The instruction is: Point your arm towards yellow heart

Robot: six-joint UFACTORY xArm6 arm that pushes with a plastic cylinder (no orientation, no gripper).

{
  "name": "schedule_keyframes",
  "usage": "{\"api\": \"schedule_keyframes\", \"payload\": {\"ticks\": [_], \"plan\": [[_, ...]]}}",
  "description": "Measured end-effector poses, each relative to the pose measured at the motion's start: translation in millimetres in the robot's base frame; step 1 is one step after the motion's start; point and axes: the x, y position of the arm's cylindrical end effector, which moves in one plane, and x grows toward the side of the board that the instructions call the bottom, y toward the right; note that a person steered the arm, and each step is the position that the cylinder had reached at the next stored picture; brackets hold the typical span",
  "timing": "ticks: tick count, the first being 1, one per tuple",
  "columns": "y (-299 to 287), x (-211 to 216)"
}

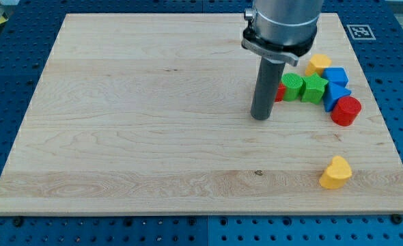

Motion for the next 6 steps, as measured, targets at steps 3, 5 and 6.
{"api": "schedule_keyframes", "payload": {"ticks": [3, 5, 6], "plan": [[49, 33], [112, 47], [158, 62]]}}
